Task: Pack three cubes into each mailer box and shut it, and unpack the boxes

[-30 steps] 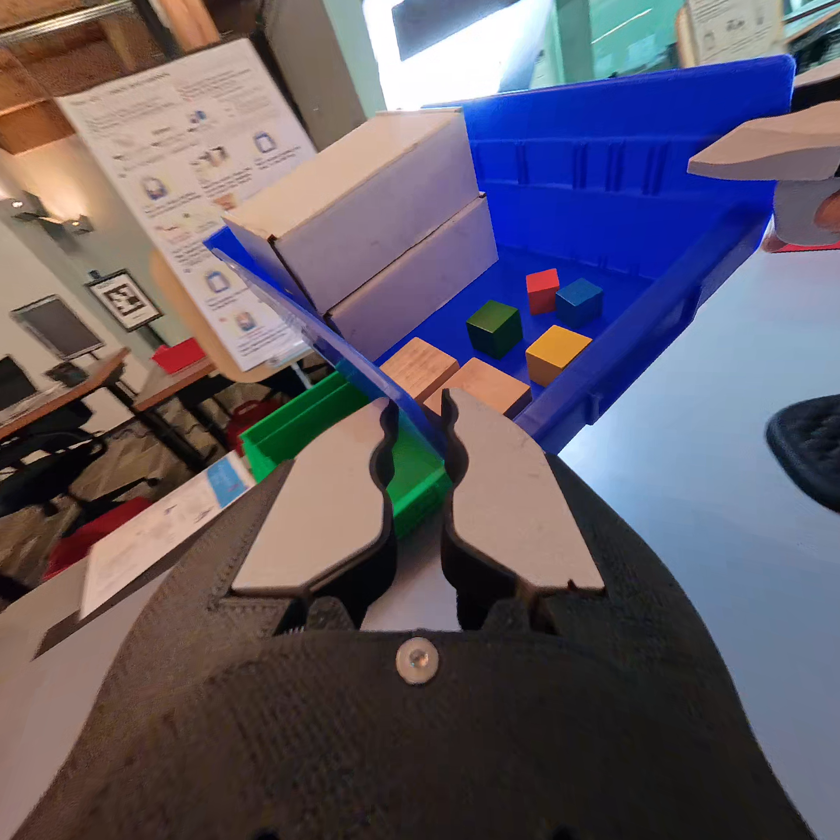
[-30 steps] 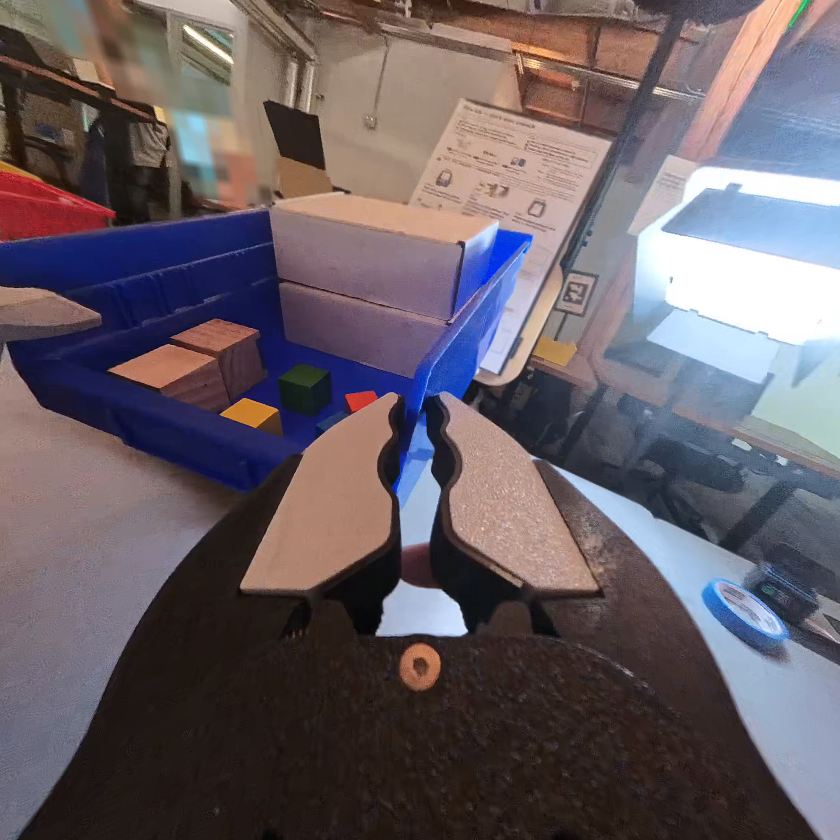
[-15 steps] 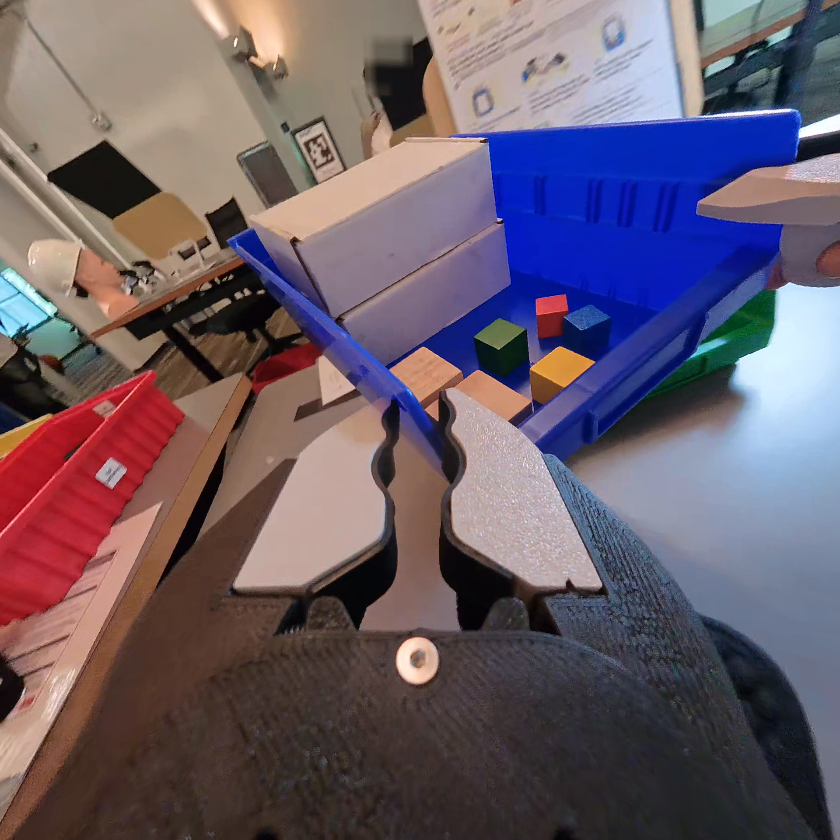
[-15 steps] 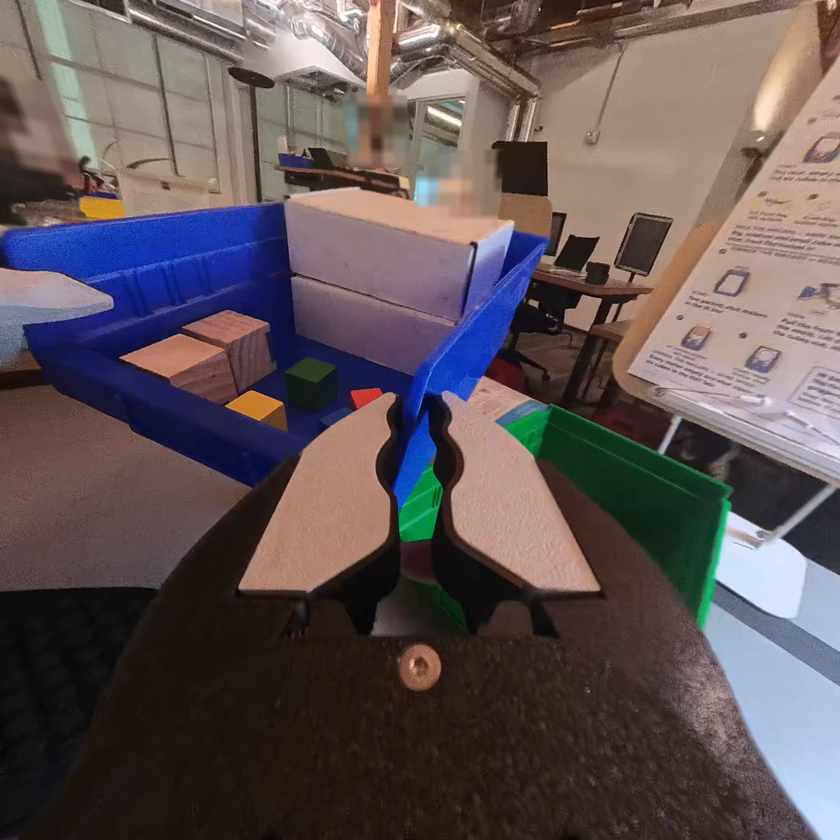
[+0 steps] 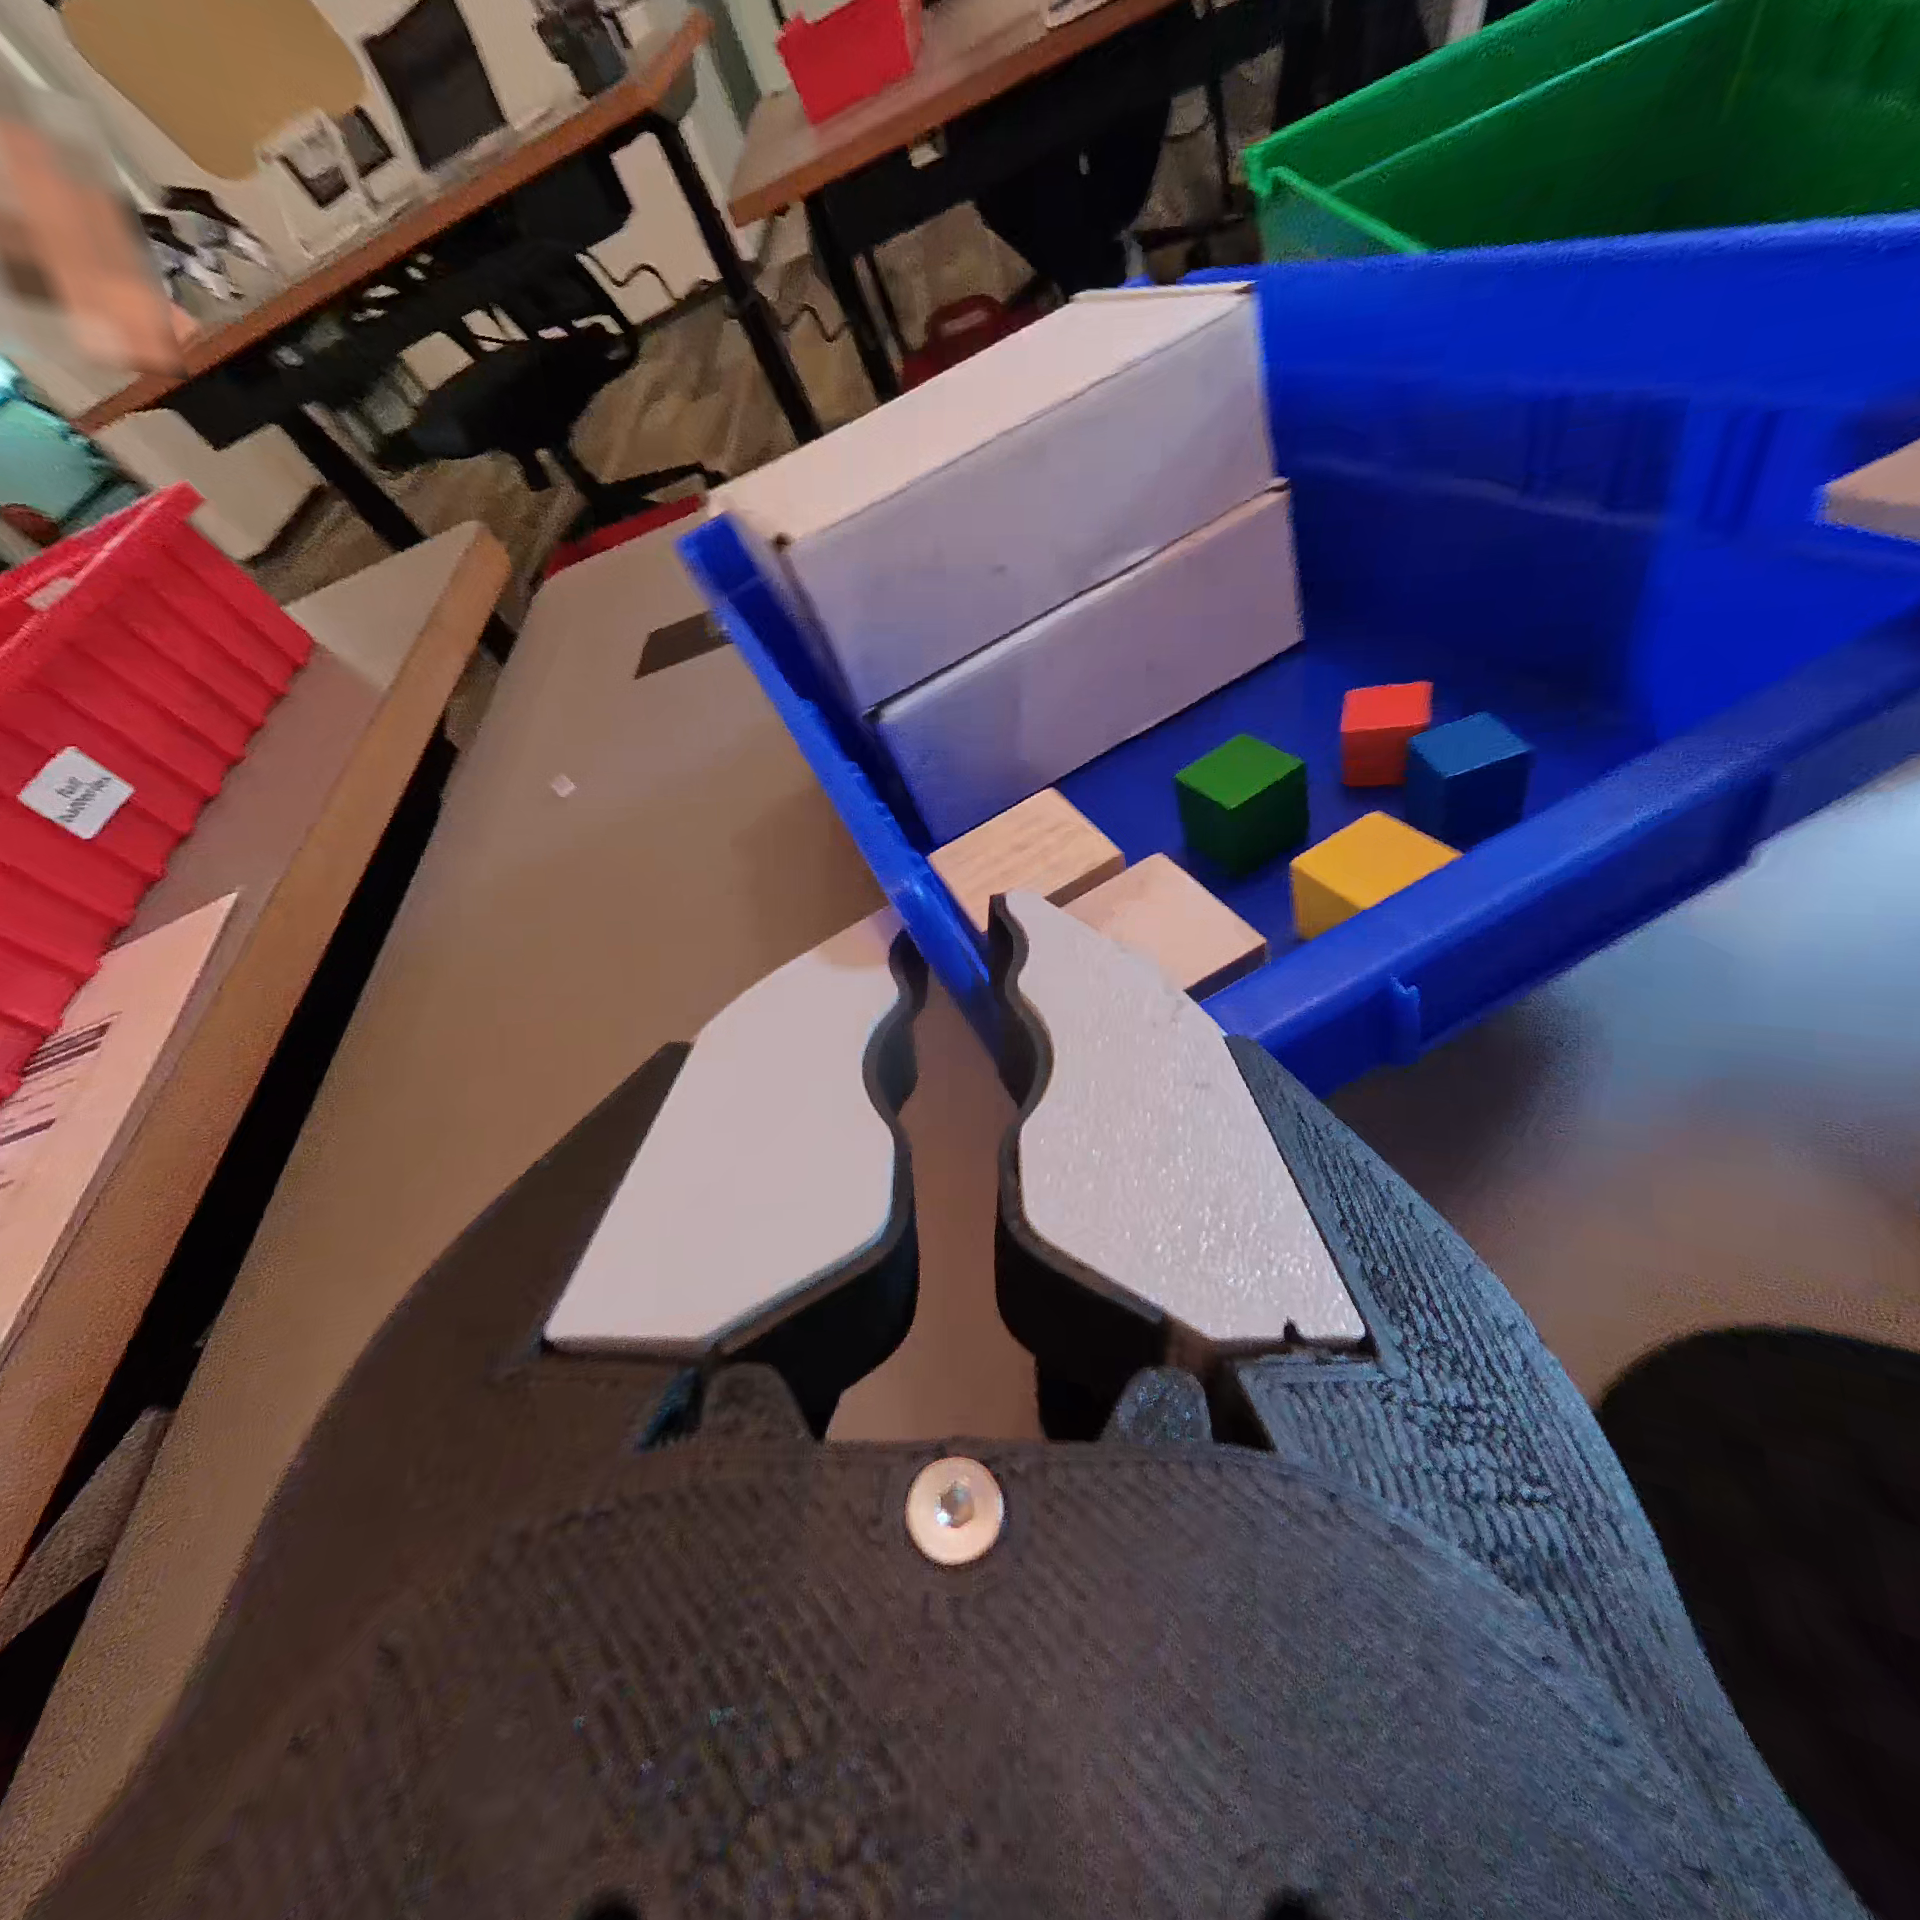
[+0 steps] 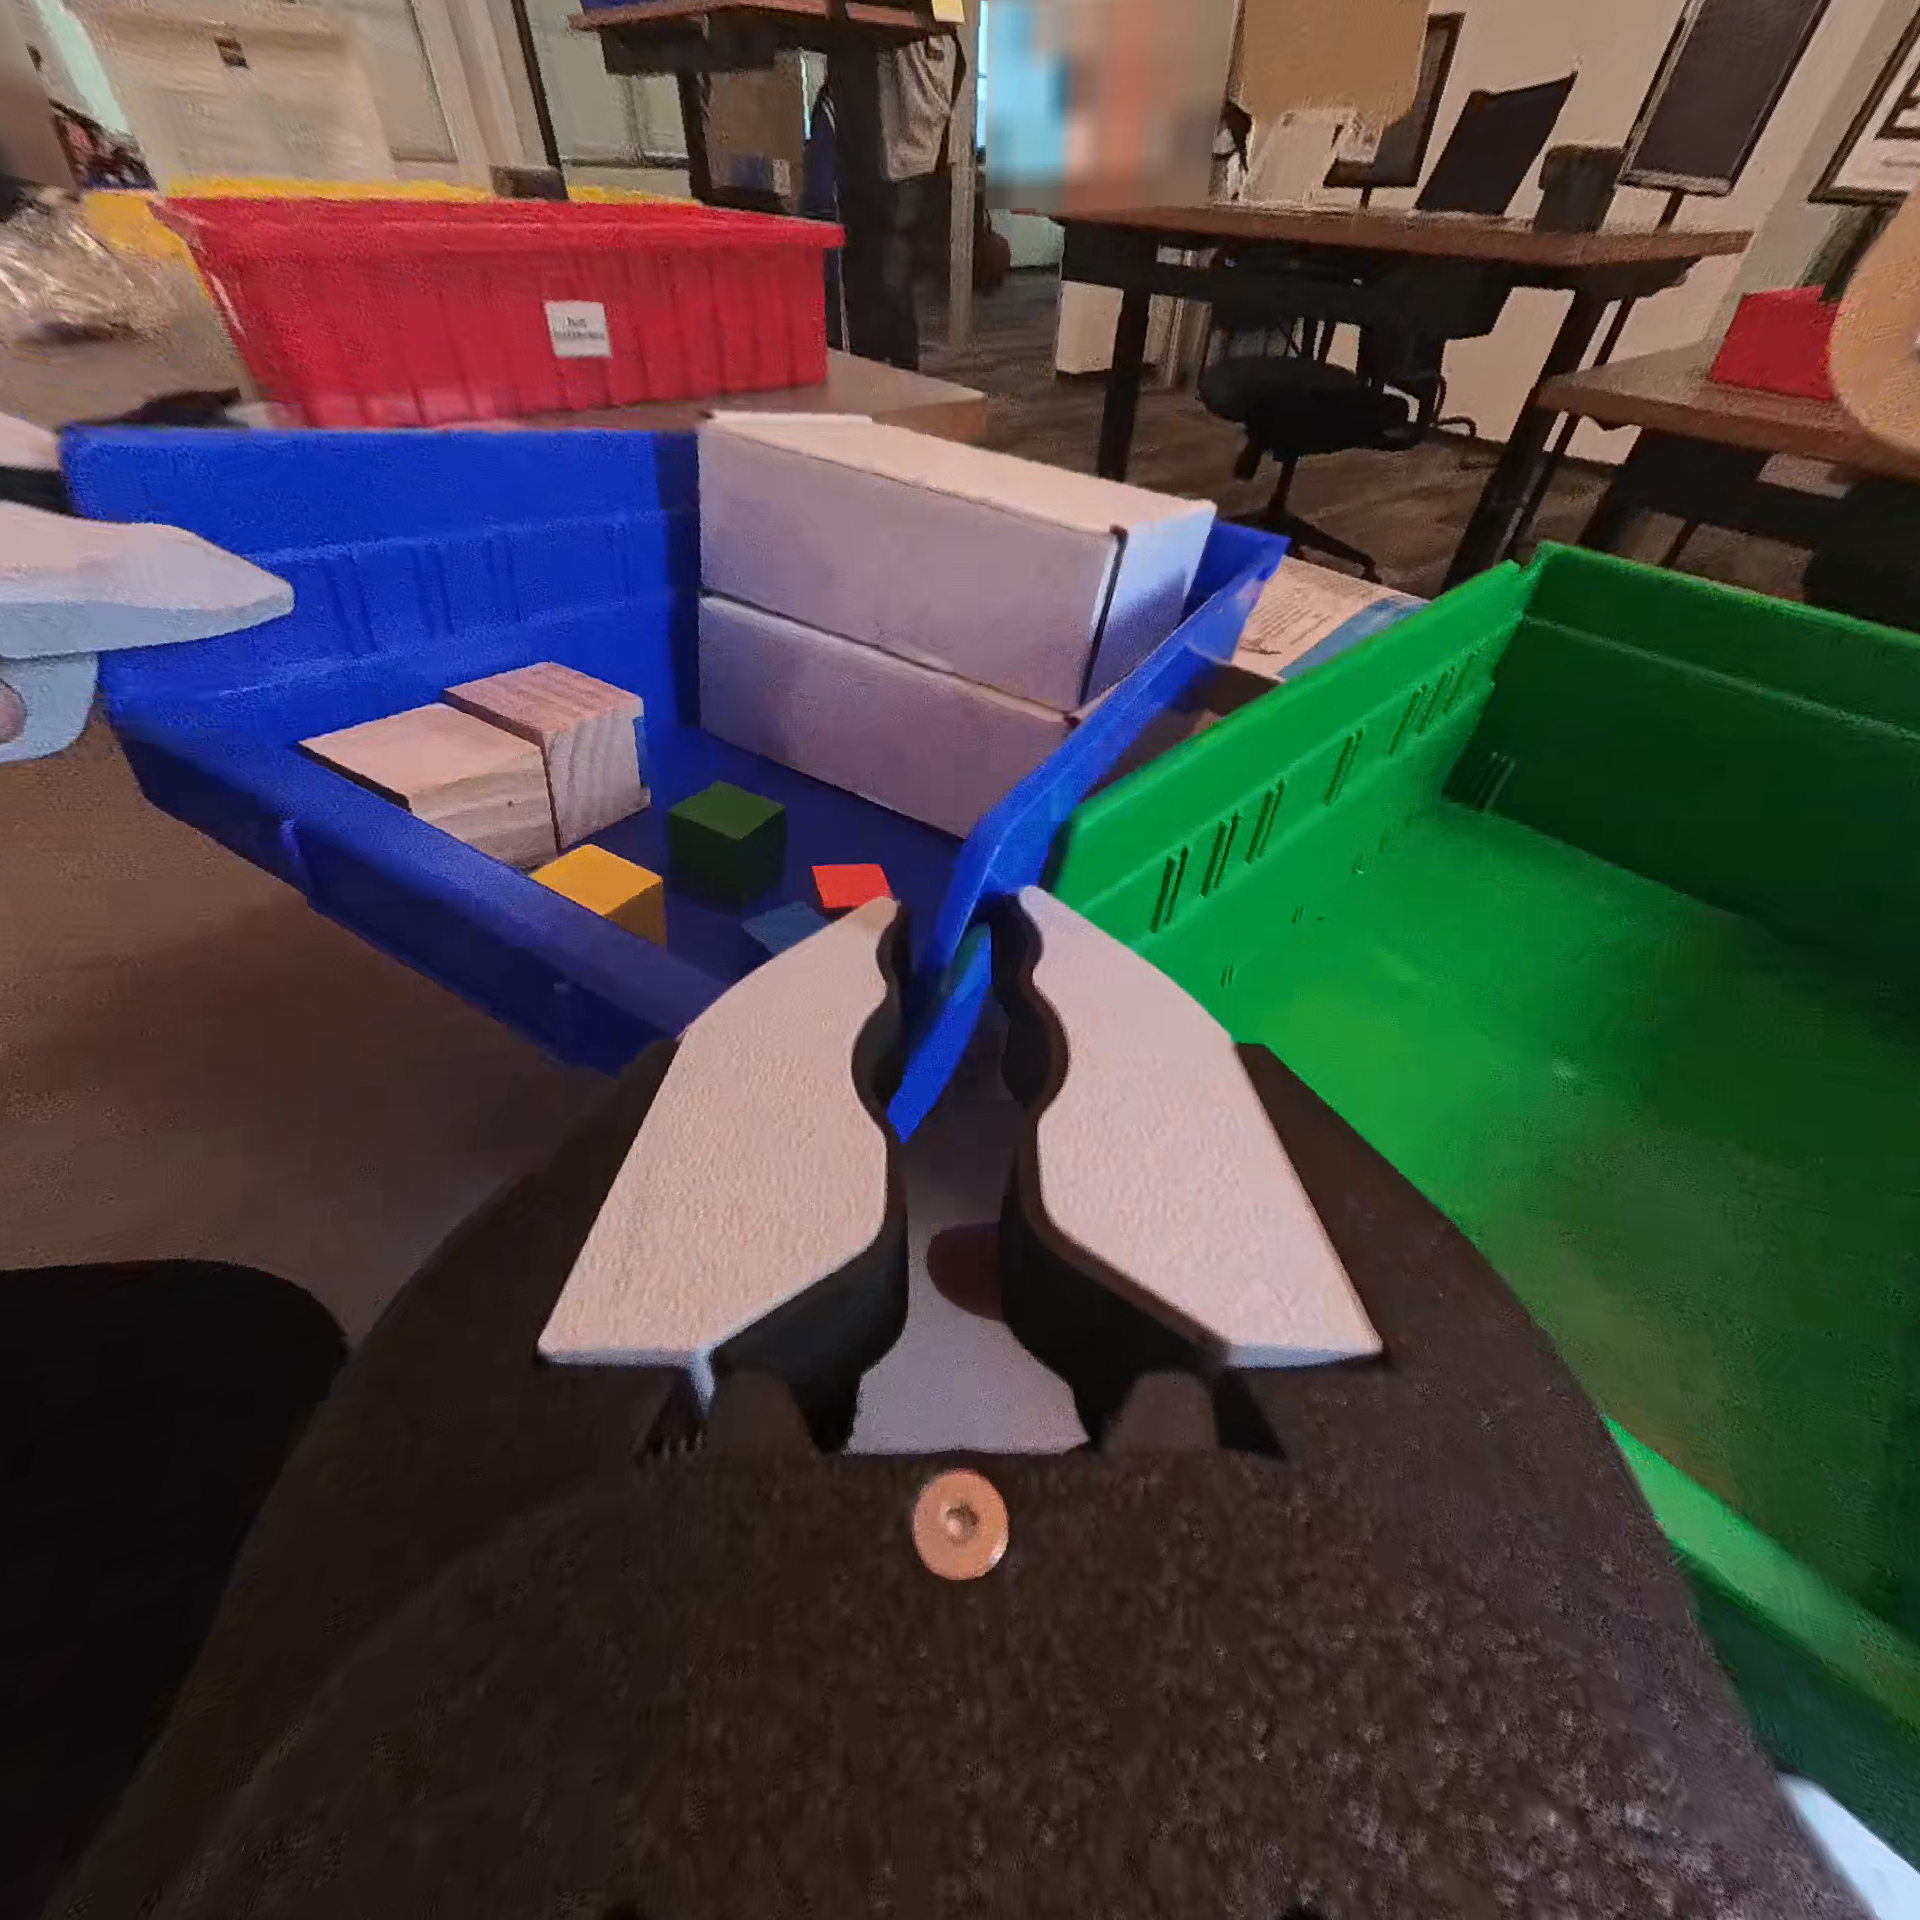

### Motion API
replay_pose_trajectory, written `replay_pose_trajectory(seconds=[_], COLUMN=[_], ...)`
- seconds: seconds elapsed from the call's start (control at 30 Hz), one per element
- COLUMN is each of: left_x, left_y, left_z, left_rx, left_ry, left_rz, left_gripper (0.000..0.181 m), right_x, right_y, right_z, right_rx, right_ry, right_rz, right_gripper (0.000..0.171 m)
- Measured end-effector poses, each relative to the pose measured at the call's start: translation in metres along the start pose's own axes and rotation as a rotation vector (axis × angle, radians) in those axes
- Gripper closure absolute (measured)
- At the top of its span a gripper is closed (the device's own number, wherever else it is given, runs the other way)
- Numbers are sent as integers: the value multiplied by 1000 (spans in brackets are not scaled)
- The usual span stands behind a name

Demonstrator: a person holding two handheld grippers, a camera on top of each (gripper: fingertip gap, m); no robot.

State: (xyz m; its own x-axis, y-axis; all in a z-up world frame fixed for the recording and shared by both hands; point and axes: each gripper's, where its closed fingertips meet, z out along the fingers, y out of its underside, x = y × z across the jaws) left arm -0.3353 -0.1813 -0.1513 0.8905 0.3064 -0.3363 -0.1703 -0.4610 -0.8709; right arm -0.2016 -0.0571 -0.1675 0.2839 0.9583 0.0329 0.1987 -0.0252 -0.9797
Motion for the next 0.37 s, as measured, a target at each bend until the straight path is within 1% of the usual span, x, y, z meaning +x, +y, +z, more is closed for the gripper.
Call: replay_pose_trajectory(seconds=[0.03,0.07,0.1,0.13,0.17,0.2,0.27,0.3,0.33,0.37], left_x=[1,6,13,20,25,26,19,16,19,26], left_y=[1,1,3,5,5,-1,-17,-27,-37,-45], left_z=[7,13,19,23,25,23,12,4,-3,-8], left_rx=[13,27,24,8,9,37,123,166,198,216], left_ry=[-20,-3,37,86,121,130,95,80,88,118], left_rz=[1,-12,-37,-55,-75,-91,-79,-54,-20,20], left_gripper=[171,170,169,162,151,140,130,129,129,128], right_x=[2,5,6,7,7,11,25,34,43,50], right_y=[-1,-1,0,3,5,3,-4,-8,-8,-3], right_z=[-3,-7,-11,-16,-23,-31,-51,-60,-67,-72], right_rx=[-6,-28,-52,-76,-81,-70,-36,-33,-61,-119], right_ry=[4,23,21,10,-4,3,29,40,37,10], right_rz=[-9,-15,-27,-27,-28,-36,-99,-147,-203,-265], right_gripper=[155,152,143,138,136,134,129,124,115,111])
